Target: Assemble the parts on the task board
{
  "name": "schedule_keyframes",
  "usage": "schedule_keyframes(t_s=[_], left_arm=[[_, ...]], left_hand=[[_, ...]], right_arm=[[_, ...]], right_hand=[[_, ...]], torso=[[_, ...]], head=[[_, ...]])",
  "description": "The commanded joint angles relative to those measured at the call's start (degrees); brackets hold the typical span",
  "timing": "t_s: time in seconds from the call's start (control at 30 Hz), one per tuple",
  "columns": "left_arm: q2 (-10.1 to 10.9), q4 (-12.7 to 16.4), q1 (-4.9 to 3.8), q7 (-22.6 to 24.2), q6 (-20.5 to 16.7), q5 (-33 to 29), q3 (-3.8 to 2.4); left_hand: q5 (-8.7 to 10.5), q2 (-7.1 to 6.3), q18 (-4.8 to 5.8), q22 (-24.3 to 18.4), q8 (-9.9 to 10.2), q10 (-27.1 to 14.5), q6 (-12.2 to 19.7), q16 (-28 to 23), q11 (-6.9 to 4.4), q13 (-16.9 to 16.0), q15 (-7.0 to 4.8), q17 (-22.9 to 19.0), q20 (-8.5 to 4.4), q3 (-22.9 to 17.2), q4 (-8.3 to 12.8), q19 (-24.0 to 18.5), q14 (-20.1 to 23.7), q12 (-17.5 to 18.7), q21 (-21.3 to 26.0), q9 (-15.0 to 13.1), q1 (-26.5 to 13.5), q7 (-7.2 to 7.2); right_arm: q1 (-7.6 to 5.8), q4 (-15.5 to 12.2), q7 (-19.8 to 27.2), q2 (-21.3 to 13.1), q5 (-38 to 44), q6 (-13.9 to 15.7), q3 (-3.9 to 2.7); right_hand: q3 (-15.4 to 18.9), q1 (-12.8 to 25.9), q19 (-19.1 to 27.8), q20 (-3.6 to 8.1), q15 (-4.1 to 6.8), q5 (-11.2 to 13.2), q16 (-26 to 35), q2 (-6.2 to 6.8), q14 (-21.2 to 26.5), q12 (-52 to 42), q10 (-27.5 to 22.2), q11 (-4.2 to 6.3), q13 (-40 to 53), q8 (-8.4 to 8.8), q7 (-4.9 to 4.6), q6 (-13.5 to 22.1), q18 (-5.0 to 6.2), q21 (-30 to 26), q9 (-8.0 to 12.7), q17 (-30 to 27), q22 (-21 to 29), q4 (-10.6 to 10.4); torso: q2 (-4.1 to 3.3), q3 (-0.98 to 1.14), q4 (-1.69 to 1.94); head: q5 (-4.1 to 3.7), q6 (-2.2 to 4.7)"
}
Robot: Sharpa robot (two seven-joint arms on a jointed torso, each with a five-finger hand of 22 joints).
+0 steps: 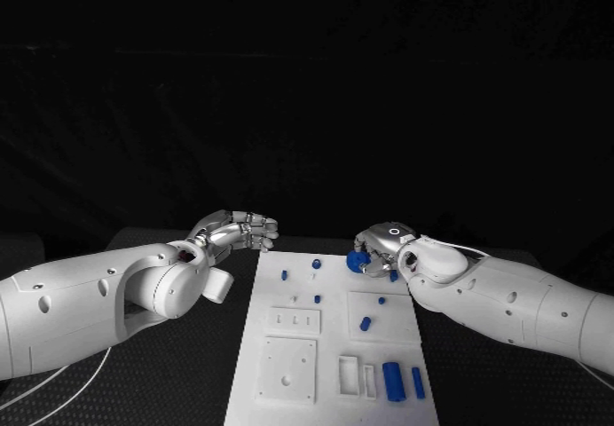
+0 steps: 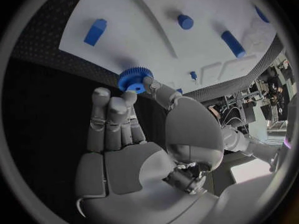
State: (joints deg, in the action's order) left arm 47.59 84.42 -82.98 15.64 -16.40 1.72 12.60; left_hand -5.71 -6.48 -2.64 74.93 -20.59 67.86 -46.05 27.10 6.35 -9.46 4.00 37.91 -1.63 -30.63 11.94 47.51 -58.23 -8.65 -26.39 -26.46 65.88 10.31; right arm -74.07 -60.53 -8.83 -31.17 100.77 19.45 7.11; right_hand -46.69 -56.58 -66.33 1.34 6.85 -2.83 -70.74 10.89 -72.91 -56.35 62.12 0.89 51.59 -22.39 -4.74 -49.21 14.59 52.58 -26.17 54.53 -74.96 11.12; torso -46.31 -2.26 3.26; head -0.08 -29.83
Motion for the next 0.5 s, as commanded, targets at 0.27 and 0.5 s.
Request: schedule_keyframes(t_s=[0.27, 0.5], left_arm=[[0.06, 0.22, -0.05, 0.25, -0.24, 0.29, -0.05], [-0.14, 0.22, -0.05, 0.32, -0.18, 0.29, -0.05]], left_hand=[[-0.14, 0.24, -1.04, 0.91, 0.31, -0.07, -0.05, -0.27, 0.15, -0.11, 0.09, 0.08, 0.02, -0.15, 0.37, -0.26, -0.23, 0.39, -0.32, -0.13, -0.43, 0.05], [-0.14, 0.23, -1.04, 0.91, 0.32, -0.07, -0.06, -0.28, 0.16, -0.12, 0.10, 0.10, 0.03, -0.16, 0.39, -0.26, -0.24, 0.40, -0.33, -0.15, -0.46, 0.05]], right_arm=[[-0.16, -4.61, -4.62, 0.94, 6.17, 2.83, 0.02], [-0.14, -5.18, -5.42, 3.32, 7.55, 3.00, 0.03]], right_hand=[[-1.31, -0.65, -0.89, 0.16, 0.19, 0.03, -0.08, 1.27, -0.83, -0.09, 0.89, 0.07, -0.34, 0.20, -0.66, -8.03, 0.41, 0.37, -0.06, 0.24, -0.77, -0.68], [-2.09, -1.29, -1.02, 0.20, 0.16, 0.04, 0.05, 1.80, -0.99, 0.01, 1.07, 0.02, -0.50, 0.46, -0.72, -7.88, 0.41, 0.36, -0.05, 0.34, -0.70, -0.67]], torso=[[-0.05, 0.09, 0.15], [-0.06, -0.02, 0.17]], head=[[0.24, 0.22], [0.45, 0.02]])
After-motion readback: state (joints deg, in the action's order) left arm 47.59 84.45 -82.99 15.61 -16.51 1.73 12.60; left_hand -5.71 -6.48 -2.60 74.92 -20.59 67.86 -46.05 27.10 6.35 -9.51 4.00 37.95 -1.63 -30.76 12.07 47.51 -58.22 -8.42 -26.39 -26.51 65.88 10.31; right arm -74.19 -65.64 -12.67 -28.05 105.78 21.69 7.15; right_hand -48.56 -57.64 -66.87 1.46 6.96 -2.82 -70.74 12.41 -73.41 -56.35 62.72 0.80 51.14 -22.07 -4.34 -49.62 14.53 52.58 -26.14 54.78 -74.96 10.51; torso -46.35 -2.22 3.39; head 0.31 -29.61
